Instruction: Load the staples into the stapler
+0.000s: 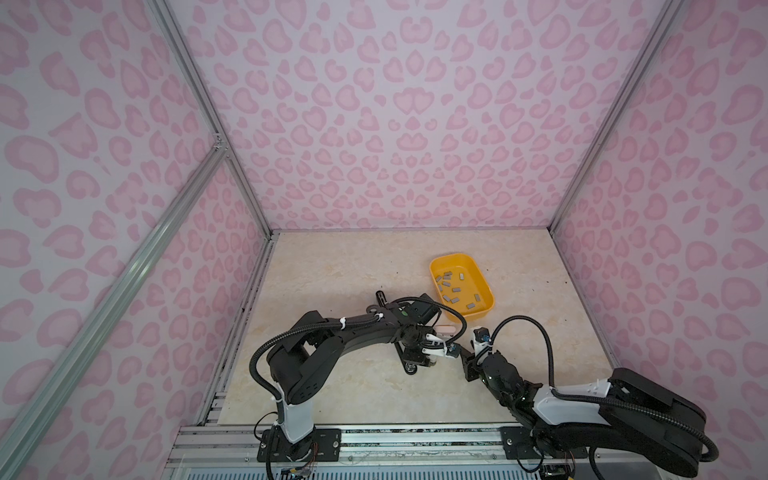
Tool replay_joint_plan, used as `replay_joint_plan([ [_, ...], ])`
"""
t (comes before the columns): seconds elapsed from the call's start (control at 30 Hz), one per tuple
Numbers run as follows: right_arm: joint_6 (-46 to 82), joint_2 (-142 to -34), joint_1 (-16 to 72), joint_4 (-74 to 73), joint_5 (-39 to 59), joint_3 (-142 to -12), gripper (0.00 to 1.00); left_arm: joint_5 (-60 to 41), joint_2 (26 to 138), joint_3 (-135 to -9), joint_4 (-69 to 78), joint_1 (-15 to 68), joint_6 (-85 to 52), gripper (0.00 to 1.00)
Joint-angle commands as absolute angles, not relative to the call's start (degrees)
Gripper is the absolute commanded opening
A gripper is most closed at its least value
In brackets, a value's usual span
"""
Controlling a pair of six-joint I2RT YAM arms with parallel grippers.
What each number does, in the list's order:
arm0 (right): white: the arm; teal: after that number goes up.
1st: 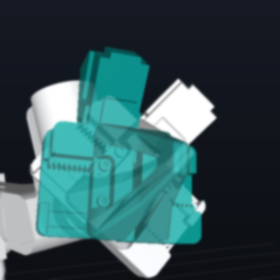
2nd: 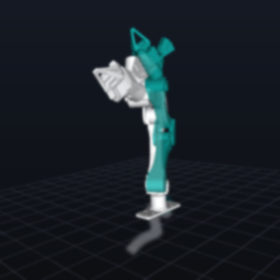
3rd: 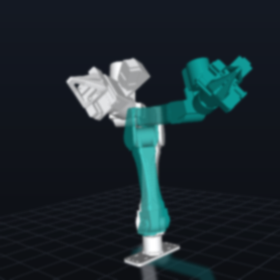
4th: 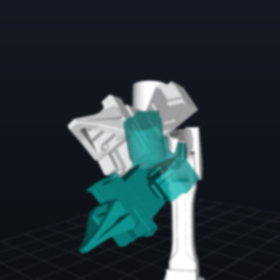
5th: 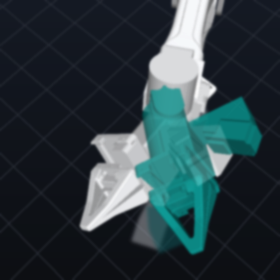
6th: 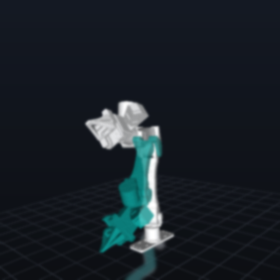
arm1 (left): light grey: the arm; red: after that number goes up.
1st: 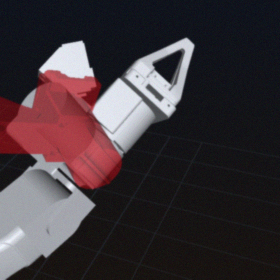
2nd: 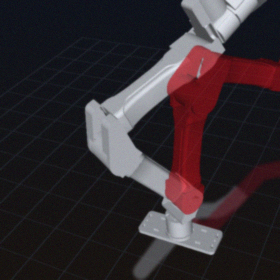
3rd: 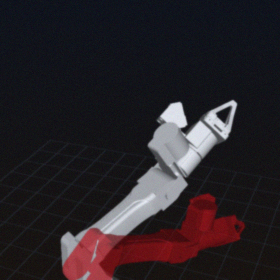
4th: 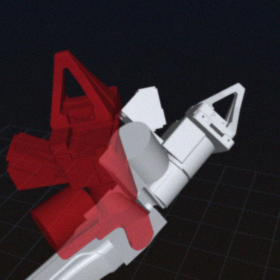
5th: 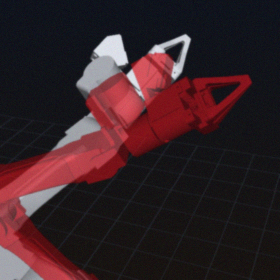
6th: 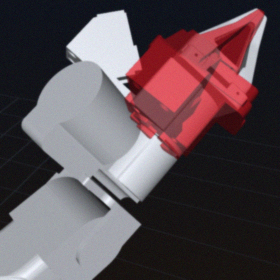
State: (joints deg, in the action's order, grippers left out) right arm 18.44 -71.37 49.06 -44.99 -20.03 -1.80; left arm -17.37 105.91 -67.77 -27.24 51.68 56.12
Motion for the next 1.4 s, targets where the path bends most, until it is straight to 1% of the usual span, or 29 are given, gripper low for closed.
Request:
replay_joint_plan([
  [0.0, 19.08, -71.28, 48.96, -45.09, -20.39, -1.41, 0.44, -17.58, 106.51, -68.72, -28.91, 51.77, 56.95, 0.56],
  [0.07, 19.15, -71.24, 48.91, -45.09, -20.30, -1.42, 0.44, -17.69, 106.85, -69.11, -29.39, 51.77, 56.95, 0.51],
  [0.2, 19.24, -71.27, 48.78, -45.09, -19.99, -1.41, 0.44, -17.25, 107.88, -70.12, -30.76, 51.86, 57.13, 0.37],
  [0.23, 19.25, -71.32, 48.78, -44.96, -19.96, -1.43, 0.44, -17.27, 108.01, -70.18, -30.89, 51.81, 57.19, 0.31],
  [0.27, 19.25, -71.19, 48.66, -45.00, -19.93, -1.46, 0.44, -17.30, 107.96, -70.09, -30.97, 51.85, 57.39, 0.27],
  [0.4, 19.45, -70.54, 48.60, -44.20, -19.68, -1.47, 0.44, -17.19, 107.75, -69.63, -30.73, 51.86, 58.42, 0.04],
  [0.53, 19.60, -69.17, 48.60, -42.84, -19.48, -1.42, 0.44, -15.86, 105.86, -68.46, -29.03, 51.69, 57.30, 0.03],
  [0.73, 20.61, -63.47, 48.68, -37.01, -16.85, -2.68, 0.45, -14.48, 97.09, -61.88, -20.19, 50.34, 50.92, 0.03],
  [0.83, 21.64, -58.54, 49.27, -34.07, -14.25, -3.13, 0.49, -11.26, 91.20, -57.13, -14.59, 50.27, 45.95, 0.03],
  [0.93, 22.56, -52.07, 50.57, -30.18, -13.45, -3.48, 0.54, -7.53, 86.01, -53.24, -10.69, 50.45, 41.03, 0.03],
  [1.03, 23.20, -45.69, 51.86, -25.75, -12.39, -4.19, 0.58, -4.23, 81.20, -49.13, -6.92, 50.76, 36.16, 0.03],
  [1.2, 23.34, -37.88, 52.51, -21.41, -8.58, -5.43, 0.60, -5.78, 74.67, -43.19, -1.63, 51.63, 31.49, 0.03],
  [1.37, 24.92, -36.44, 53.12, -21.32, -7.24, -6.38, 0.60, -6.93, 71.42, -40.36, 0.31, 52.45, 28.57, 0.03],
])
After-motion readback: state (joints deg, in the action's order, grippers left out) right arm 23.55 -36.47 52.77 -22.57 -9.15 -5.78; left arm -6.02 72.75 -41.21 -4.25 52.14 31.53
